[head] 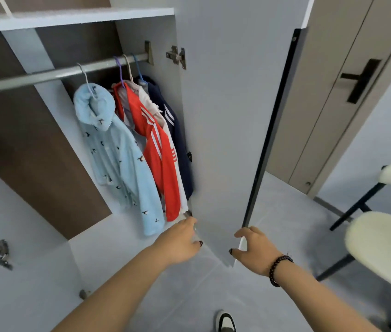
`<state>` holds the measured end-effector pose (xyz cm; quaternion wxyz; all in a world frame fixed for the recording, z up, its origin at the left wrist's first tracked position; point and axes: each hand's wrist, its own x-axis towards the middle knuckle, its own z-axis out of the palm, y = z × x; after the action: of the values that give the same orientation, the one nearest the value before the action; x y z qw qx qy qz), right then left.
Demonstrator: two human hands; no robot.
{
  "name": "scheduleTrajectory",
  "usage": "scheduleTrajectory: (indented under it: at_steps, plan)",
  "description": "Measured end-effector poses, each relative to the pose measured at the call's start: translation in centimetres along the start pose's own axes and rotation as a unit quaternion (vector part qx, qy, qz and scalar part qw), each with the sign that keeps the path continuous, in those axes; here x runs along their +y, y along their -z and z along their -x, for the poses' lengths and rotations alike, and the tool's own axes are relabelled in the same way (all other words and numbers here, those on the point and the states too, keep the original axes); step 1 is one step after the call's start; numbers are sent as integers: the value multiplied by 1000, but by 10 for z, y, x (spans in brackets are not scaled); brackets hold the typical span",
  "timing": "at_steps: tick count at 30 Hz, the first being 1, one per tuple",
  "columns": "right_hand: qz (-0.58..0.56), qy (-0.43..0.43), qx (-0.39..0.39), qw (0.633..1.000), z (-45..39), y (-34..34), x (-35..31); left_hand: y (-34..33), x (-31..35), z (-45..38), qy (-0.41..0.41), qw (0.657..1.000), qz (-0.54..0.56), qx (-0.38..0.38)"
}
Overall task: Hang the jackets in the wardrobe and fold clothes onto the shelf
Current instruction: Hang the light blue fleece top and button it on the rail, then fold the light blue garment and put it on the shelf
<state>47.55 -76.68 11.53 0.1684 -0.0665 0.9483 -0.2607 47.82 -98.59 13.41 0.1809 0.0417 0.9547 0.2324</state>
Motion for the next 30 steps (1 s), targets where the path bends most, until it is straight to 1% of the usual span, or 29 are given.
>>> scheduleTrajectory:
  at_steps: [6, 11, 14, 21, 26, 30]
  plan:
    - [-26, -38, 47, 998, 53, 5, 22, -17, 30, 21, -45, 998, -25, -24]
    - [-42, -71, 74, 994, 84, 12, 48, -30, 70, 23, -91, 994, -46, -47]
    - [-60, -100, 80, 990, 104, 19, 77, -46, 104, 18, -111, 990, -55, -65]
    - [-112, -187, 110, 970, 167, 41, 175, -113, 208, 1, -172, 975, -69, -119]
    - [-145, -252, 136, 947, 220, 69, 269, -176, 306, -12, -213, 961, -63, -162]
    - [-161, -296, 134, 932, 257, 83, 341, -232, 380, -16, -237, 949, -66, -198]
